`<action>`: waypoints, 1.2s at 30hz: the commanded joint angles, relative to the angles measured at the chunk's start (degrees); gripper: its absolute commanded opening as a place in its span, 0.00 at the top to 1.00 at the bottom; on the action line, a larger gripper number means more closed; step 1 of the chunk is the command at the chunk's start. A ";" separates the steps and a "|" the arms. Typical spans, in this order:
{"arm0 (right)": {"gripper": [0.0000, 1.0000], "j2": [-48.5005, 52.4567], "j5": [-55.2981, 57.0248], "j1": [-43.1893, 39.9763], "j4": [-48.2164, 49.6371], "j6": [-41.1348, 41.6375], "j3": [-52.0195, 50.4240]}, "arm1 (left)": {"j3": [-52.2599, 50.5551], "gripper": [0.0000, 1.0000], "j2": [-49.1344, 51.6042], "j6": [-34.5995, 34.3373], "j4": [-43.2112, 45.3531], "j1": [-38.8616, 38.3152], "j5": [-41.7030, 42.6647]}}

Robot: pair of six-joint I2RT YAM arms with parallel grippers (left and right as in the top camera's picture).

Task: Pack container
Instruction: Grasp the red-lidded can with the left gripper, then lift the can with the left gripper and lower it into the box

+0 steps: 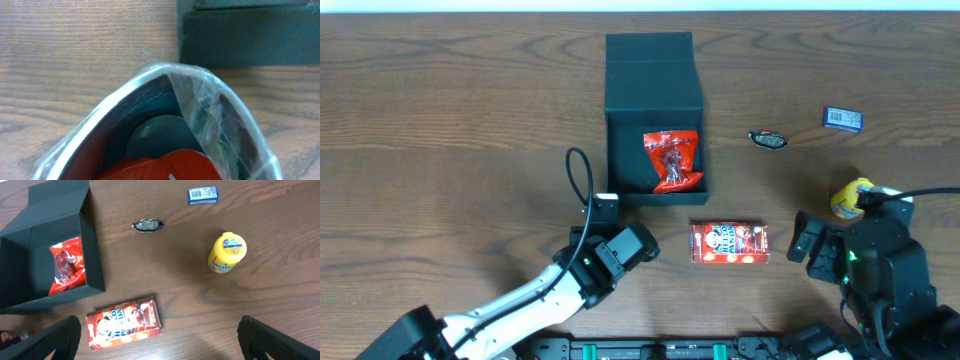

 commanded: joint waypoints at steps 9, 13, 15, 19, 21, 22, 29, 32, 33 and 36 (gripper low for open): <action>0.01 0.04 1.97 0.46 0.13 0.28 -0.20 | 4.46 0.47 -10.47 -0.26 -10.88 0.17 5.29; 0.01 0.04 2.29 0.46 0.13 0.28 -0.22 | 10.27 0.49 -12.26 -0.26 -20.79 0.17 6.58; 0.01 0.04 2.29 0.46 0.13 0.31 -0.20 | 15.32 0.50 -12.33 -0.26 -27.54 0.17 6.62; 0.01 0.04 2.32 0.46 0.13 0.31 -0.22 | 26.32 0.49 -12.33 0.00 -37.70 0.24 7.41; 0.01 0.04 2.29 0.46 0.13 0.31 -0.22 | 32.06 0.49 -12.20 0.76 -40.87 0.24 8.04; 0.01 0.04 2.32 0.46 0.13 0.31 -0.20 | 34.14 0.49 -11.98 1.42 -41.83 0.33 8.39; 0.01 0.04 2.27 0.46 0.13 0.31 -0.22 | 51.39 0.49 -1.97 9.66 -49.79 6.95 18.05; 0.01 0.04 2.27 0.46 0.11 0.31 -0.20 | 60.54 0.50 6.49 14.53 -55.82 10.67 25.49; 0.01 0.04 2.27 0.46 0.09 0.31 -0.20 | 63.12 0.51 8.96 16.17 -57.70 11.56 27.26; 0.01 0.04 2.27 0.46 0.09 0.31 -0.20 | 71.14 0.54 16.57 20.85 -63.87 14.29 32.68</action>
